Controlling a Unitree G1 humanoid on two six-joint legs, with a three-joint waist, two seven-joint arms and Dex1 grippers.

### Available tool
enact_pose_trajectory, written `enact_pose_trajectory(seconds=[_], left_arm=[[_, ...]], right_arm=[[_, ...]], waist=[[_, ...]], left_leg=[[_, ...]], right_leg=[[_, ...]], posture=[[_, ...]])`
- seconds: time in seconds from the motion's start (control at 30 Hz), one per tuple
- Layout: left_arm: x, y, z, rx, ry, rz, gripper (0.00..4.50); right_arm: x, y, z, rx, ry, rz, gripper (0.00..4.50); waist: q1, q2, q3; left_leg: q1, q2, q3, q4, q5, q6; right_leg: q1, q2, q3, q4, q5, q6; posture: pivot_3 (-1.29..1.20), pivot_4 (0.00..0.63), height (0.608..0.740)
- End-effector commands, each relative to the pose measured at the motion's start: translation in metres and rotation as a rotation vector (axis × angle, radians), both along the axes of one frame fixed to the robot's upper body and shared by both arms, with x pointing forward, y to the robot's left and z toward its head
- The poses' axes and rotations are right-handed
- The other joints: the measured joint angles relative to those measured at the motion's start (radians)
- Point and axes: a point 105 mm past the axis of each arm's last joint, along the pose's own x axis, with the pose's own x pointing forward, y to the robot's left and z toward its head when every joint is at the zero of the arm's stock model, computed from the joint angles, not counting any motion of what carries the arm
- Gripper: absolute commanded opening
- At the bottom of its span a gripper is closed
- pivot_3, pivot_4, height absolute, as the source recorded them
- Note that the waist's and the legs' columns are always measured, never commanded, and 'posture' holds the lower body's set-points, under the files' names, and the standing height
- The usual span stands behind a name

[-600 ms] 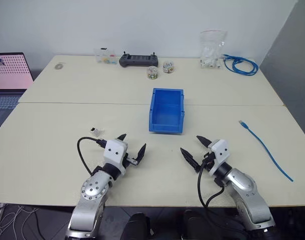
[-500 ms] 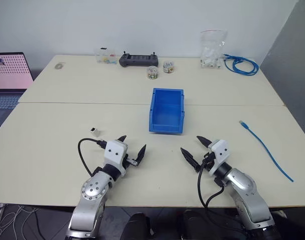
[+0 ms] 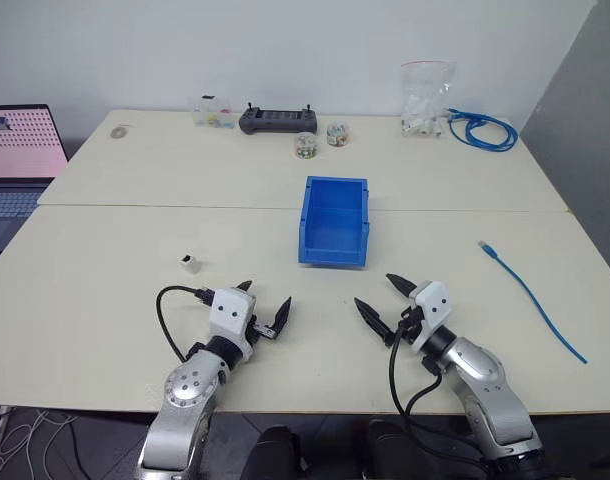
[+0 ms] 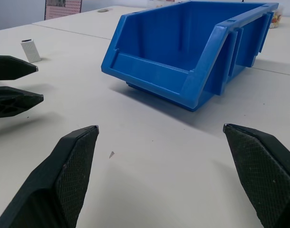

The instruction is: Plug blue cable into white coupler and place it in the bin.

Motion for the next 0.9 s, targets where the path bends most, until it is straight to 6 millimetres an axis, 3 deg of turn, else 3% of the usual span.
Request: enact_pose_trajectory(seconds=[0.03,0.47,0.67,0.9], left_arm=[[-0.005,-0.008,0.015,-0.047,-0.052,-0.050,4.50],[-0.022,-0.017,0.011,-0.151,0.029,-0.162,4.50],[-0.026,-0.019,0.012,-0.080,0.002,-0.225,4.50],[-0.011,-0.060,0.042,-0.100,-0.033,-0.496,4.50]], right_arm=[[0.001,0.000,0.011,0.008,-0.053,0.009,4.46],[0.003,-0.004,0.012,-0.002,-0.060,0.000,4.46],[0.003,-0.004,0.017,0.018,-0.052,0.017,4.46],[0.000,-0.039,0.051,0.026,-0.123,-0.094,4.46]], waist=[[0.000,0.000,0.000],[0.000,0.000,0.000],[0.000,0.000,0.000],[0.005,0.000,0.000]], left_leg=[[0.000,0.000,0.000,0.000,0.000,0.000],[0.000,0.000,0.000,0.000,0.000,0.000],[0.001,0.000,0.000,0.000,0.000,0.000],[0.001,-0.001,0.000,0.001,0.000,0.000]], right_leg=[[0.000,0.000,0.000,0.000,0.000,0.000],[0.000,0.000,0.000,0.000,0.000,0.000],[0.000,0.000,0.000,0.000,0.000,0.000],[0.002,0.000,-0.001,-0.001,0.000,0.000]], posture=[[0.00,0.150,0.740],[0.00,0.150,0.740],[0.00,0.150,0.740],[0.00,0.150,0.740]])
